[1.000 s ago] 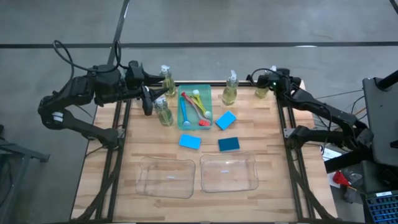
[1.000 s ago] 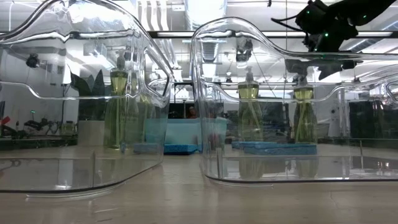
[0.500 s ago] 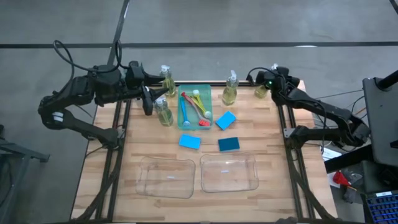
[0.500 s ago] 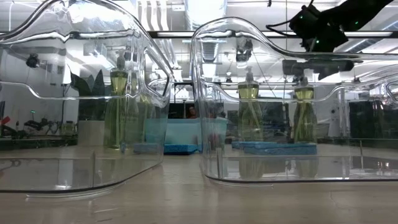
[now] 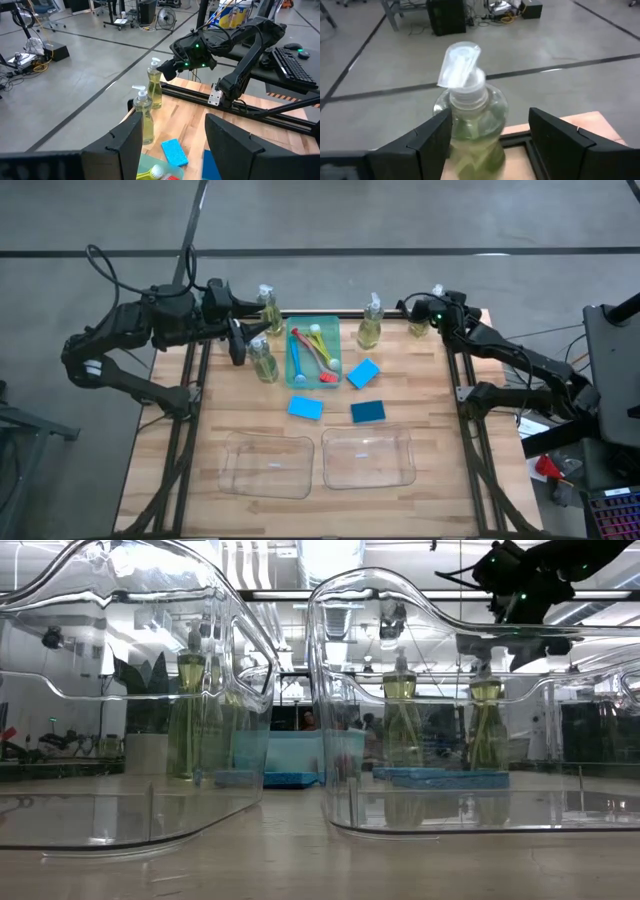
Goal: Pick & Place Kitchen Sink Supplies
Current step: Put the soap dispenser into the right transparent bin
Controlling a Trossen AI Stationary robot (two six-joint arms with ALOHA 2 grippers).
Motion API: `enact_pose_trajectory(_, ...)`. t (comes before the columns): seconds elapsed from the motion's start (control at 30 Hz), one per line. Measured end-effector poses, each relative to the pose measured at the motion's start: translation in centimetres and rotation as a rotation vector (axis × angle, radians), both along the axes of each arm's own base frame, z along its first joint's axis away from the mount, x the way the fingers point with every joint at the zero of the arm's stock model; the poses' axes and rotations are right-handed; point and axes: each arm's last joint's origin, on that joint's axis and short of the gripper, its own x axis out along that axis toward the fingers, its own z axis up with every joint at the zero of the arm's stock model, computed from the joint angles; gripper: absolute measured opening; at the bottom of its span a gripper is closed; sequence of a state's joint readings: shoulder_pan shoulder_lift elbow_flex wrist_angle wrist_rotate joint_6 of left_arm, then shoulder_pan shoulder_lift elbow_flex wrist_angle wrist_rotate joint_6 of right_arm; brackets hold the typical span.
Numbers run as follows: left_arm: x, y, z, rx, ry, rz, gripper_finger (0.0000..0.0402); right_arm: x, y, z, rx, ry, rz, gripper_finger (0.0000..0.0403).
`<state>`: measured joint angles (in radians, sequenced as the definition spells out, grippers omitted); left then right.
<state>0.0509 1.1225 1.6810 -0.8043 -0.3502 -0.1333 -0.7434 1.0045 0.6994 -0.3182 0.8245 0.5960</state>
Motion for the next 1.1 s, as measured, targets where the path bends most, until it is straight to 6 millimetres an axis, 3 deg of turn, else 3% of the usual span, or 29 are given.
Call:
enact_pose_trajectory(0.43, 0.0, 0.0, -0.1, 0.014, 0.013, -0.003, 0.0207, -0.1, -0.9, -0.5, -0.006, -0.024, -0.07, 0.0301)
enact_pose_trajectory(0.9, -0.1, 0.0, -0.2, 0.01, 0.03, -0.003, 0.0207, 0.1, -1.0, -0.2, -0.034, -0.123, -0.083, 0.0297)
enact_pose_trajectory(1.1, -1.2, -0.1, -0.2, -0.005, 0.034, 0.001, 0.0207, 0.0, -0.8, 0.1, -0.025, -0.177, -0.052, 0.0286)
